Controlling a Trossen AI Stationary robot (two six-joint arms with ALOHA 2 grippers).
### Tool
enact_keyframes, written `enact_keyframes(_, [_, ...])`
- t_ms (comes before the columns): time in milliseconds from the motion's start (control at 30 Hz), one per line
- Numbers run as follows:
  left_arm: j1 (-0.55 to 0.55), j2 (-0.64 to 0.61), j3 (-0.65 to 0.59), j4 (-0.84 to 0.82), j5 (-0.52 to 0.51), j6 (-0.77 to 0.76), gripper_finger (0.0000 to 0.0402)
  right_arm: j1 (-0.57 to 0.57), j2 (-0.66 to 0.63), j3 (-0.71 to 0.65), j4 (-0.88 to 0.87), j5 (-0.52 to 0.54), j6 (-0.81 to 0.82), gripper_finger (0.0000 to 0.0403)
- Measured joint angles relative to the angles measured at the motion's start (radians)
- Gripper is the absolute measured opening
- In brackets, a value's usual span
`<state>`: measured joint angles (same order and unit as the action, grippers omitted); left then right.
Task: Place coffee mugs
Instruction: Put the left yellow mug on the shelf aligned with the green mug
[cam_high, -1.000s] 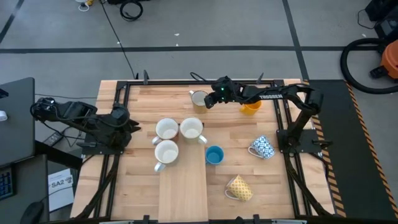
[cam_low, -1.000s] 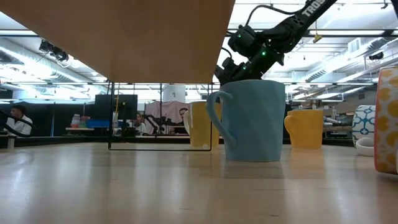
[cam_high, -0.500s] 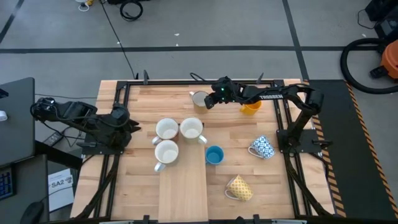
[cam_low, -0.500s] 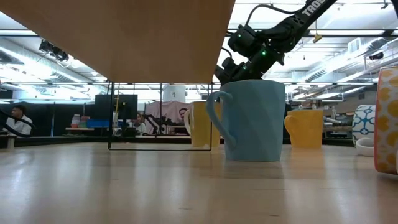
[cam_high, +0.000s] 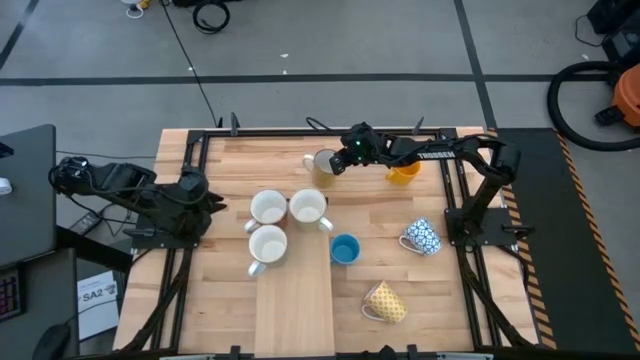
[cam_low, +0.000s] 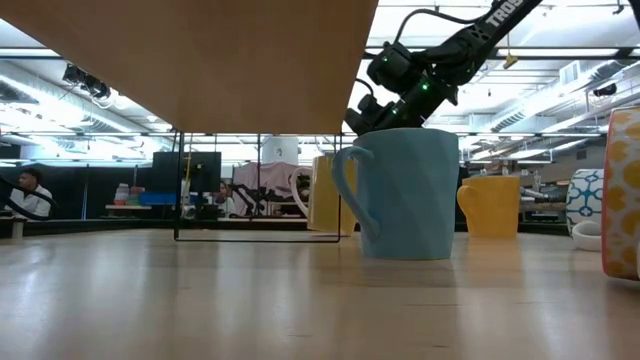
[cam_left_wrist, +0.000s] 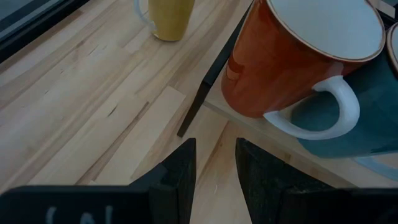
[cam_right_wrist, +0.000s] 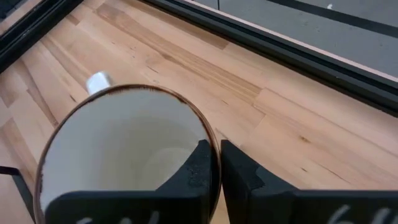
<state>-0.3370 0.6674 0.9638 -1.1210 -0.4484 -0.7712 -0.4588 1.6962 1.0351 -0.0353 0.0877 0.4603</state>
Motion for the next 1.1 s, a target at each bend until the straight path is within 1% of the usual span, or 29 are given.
enact_keyframes(100, [0.000, 0.000, 0.000, 0.000, 0.000, 0.000, 0.0119, -0.014, -0.002, -0.001, -0.002, -0.007, 0.000, 0.0033])
enact_keyframes(300, [0.000, 0.000, 0.000, 0.000, 0.000, 0.000, 0.0119, -0.039, -0.026, -0.002, -0.035, -0.011, -0.060, 0.0022])
enact_keyframes(467, [0.000, 0.000, 0.000, 0.000, 0.000, 0.007, 0.0119, -0.051, -0.067, -0.003, -0.121, -0.010, -0.110, 0.0022])
enact_keyframes(667, [0.000, 0.000, 0.000, 0.000, 0.000, 0.024, 0.0119, -0.063, -0.144, -0.003, -0.284, -0.013, -0.226, 0.0022])
enact_keyframes(900, [0.000, 0.000, 0.000, 0.000, 0.000, 0.024, 0.0119, -0.067, -0.211, -0.003, -0.460, -0.134, -0.455, 0.0026])
enact_keyframes(1000, [0.000, 0.000, 0.000, 0.000, 0.000, 0.025, 0.0119, -0.067, -0.218, -0.002, -0.489, -0.168, -0.488, 0.0026])
enact_keyframes(1100, [0.000, 0.000, 0.000, 0.000, 0.000, 0.025, 0.0119, -0.067, -0.218, -0.001, -0.494, -0.168, -0.501, 0.0026])
